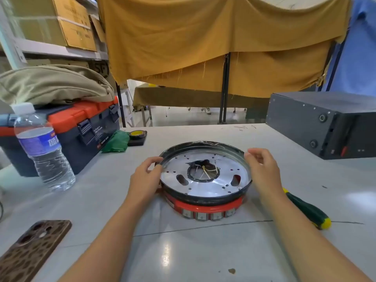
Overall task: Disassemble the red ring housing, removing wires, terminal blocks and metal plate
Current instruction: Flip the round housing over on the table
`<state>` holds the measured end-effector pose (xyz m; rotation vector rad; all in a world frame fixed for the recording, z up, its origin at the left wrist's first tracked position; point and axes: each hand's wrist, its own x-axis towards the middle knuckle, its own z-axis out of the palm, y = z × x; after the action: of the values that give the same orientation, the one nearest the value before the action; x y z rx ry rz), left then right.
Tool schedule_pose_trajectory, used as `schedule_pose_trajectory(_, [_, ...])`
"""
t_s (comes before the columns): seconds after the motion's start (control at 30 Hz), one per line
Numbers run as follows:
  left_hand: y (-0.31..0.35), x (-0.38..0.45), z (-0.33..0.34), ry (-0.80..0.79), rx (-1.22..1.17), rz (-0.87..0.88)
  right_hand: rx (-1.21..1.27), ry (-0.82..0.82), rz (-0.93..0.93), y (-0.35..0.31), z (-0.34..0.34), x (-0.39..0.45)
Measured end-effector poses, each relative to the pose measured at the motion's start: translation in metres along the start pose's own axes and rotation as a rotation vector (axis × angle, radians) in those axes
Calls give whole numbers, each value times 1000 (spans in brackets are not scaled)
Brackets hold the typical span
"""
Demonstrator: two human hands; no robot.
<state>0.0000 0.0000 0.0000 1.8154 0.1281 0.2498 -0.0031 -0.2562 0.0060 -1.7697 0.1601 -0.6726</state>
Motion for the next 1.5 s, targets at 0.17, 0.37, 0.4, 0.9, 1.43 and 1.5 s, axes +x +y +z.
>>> schedule_pose_trajectory(0.17, [-5, 5, -2, 21, -103, -30, 290, -15, 133, -2, 1, 4])
schedule_pose_trajectory(0.37, [-2, -2, 4, 43, -338, -126, 409, -114, 259, -5, 2, -1])
schedule_pose_trajectory(0.4, [-2, -5, 7, 27, -406, -160, 420, -169, 268, -9, 3, -3])
schedule_pose_trajectory(0.9, [-5, -16, 30, -324, -728, -298, 536, -322, 74, -55, 8, -21])
schedule_pose_trajectory(1.43, [17, -13, 0, -268, -650, -176, 1, -423, -264, -116, 17, -15])
schedule_pose_trajectory(1.5, [23, -12, -7, -208, -700, -130, -179, -462, -347, -117, 21, -22])
